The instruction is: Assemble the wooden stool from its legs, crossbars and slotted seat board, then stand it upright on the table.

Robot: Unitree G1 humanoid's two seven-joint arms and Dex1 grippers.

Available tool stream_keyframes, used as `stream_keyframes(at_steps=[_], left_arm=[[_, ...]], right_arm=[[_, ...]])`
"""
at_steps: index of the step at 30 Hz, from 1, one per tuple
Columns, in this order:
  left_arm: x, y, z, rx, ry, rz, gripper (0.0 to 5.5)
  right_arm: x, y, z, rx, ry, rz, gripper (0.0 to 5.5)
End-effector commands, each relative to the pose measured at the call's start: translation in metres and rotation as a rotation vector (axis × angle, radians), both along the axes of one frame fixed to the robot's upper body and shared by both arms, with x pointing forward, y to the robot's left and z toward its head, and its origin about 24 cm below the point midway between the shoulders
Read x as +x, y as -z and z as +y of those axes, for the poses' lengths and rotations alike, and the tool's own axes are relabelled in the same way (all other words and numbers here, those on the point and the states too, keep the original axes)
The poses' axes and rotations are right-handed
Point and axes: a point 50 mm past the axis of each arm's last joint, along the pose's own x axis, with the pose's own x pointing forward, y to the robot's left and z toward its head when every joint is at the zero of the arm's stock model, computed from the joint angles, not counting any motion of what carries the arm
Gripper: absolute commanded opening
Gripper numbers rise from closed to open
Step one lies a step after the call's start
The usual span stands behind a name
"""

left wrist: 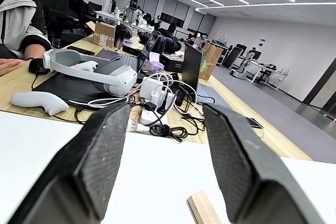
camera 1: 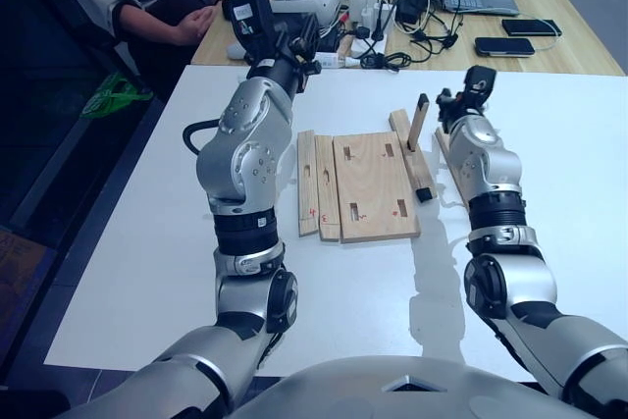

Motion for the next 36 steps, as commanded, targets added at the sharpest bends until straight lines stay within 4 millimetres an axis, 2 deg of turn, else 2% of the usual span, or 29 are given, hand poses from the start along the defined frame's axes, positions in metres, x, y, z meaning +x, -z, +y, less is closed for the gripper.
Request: stream_keyframes(at_steps=[1, 3, 6, 9, 13, 15, 18, 21, 27, 30, 35, 36], left_arm=[[0.0, -0.001, -0.001, -0.006, -0.002, 0.003, 2.54], [0.0, 0.0, -0.001, -0.007, -0.004, 0.004, 2.54], [0.0, 0.0, 0.0, -0.01, -0.005, 0.007, 2.54], [0.0, 0.001, 0.0, -0.013, -0.006, 0.009, 2.54], [0.0, 0.001, -0.001, -0.014, -0.002, 0.011, 2.54], [0.0, 0.001, -0.001, -0.013, -0.001, 0.012, 2.54], [0.0, 0.001, -0.003, -0.012, 0.003, 0.014, 2.54], [-0.001, 0.002, -0.004, -0.013, 0.006, 0.016, 2.54], [-0.001, 0.002, -0.005, -0.014, 0.01, 0.019, 2.54], [-0.001, 0.002, -0.005, -0.013, 0.011, 0.02, 2.54], [-0.001, 0.004, -0.006, -0.013, 0.012, 0.022, 2.54], [-0.001, 0.004, -0.006, -0.013, 0.012, 0.023, 2.54]], right_arm=[[-0.016, 0.004, 0.037, 0.042, -0.281, 0.04, 1.82], [-0.022, -0.001, 0.051, 0.063, -0.393, 0.024, 1.82], [-0.021, -0.011, 0.052, 0.071, -0.411, -0.007, 1.82], [-0.01, -0.022, 0.039, 0.051, -0.28, -0.059, 1.82], [0.006, -0.019, 0.019, -0.087, -0.058, -0.004, 1.82], [0.015, -0.02, 0.014, -0.19, 0.062, 0.144, 1.82], [0.024, -0.027, 0.009, -0.149, 0.16, 0.325, 1.82], [0.027, -0.029, 0.006, -0.085, 0.169, 0.399, 1.82], [0.029, -0.024, -0.001, -0.026, 0.144, 0.438, 1.82], [0.029, -0.023, 0.0, 0.001, 0.052, 0.43, 1.82], [0.028, -0.013, -0.008, -0.018, 0.047, 0.432, 2.68], [0.027, -0.011, -0.011, -0.014, 0.066, 0.438, 2.68]])
